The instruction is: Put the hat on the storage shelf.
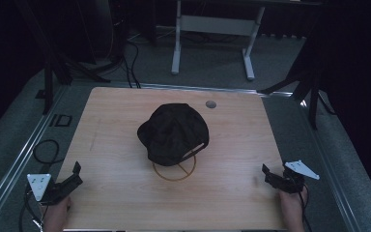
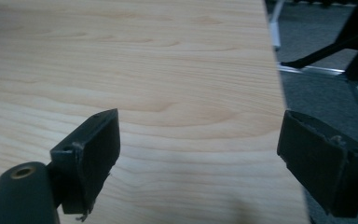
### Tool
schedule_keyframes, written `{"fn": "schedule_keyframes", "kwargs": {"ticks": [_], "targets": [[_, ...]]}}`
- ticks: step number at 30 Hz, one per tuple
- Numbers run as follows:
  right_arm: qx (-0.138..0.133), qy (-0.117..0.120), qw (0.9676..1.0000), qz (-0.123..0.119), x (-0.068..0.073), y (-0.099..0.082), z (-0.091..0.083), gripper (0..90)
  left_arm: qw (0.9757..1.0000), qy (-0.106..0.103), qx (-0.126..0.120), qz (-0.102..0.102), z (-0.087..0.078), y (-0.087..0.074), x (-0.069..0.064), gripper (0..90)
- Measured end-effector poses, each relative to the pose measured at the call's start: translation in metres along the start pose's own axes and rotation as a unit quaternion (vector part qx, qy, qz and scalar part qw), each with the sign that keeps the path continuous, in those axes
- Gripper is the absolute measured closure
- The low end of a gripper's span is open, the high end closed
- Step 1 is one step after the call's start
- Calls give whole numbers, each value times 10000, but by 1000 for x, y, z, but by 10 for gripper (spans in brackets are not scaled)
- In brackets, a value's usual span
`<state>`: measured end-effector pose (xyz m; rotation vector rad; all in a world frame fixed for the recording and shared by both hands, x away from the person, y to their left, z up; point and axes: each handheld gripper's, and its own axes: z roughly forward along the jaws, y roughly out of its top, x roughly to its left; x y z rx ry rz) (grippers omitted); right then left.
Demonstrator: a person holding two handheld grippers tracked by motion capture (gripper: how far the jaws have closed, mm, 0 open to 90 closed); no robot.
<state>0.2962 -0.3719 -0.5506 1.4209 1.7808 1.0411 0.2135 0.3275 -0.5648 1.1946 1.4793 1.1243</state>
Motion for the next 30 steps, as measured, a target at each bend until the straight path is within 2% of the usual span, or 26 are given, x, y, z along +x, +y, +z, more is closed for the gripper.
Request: {"fn": "schedule_keyframes", "kwargs": {"ticks": [1, 4, 5, 9, 10, 14, 17, 23, 24, 27, 30], "targets": [[-50, -102, 9999, 76, -4, -1, -2, 131, 10000, -1, -1, -4, 0, 0, 0, 5], [-114, -164, 9997, 136, -8, -2, -5, 131, 10000, -4, -9, -4, 0, 0, 0, 5], [-136, -250, 9994, 183, -11, -3, -7, 131, 10000, -5, -10, -5, 0, 0, 0, 5], [-196, -316, 9989, 275, -15, -5, -10, 131, 10000, -6, -9, -6, 0, 0, 0, 5], [-273, -425, 9981, 357, -18, -6, -13, 131, 10000, -8, -7, -9, 0, 0, 0, 5], [-453, -479, 9967, 479, -21, -7, -18, 131, 10000, -7, -13, -5, 0, 0, 0, 5], [-498, -629, 9964, 285, -21, -8, -18, 131, 10000, -9, -15, -8, 0, 0, 0, 5], [-537, -728, 9954, 300, -21, -9, -18, 132, 10000, -19, -12, -11, 0, 0, 0, 5], [-544, -867, 9944, 267, -22, -9, -19, 132, 10000, -18, -16, -18, 0, 0, 0, 5], [-615, -809, 9937, 468, -26, -10, -20, 134, 10000, -18, -16, -12, 0, 0, 0, 5], [-621, -831, 9934, 484, -26, -11, -19, 134, 10000, -18, -12, -10, 0, 0, 0, 5]]}}
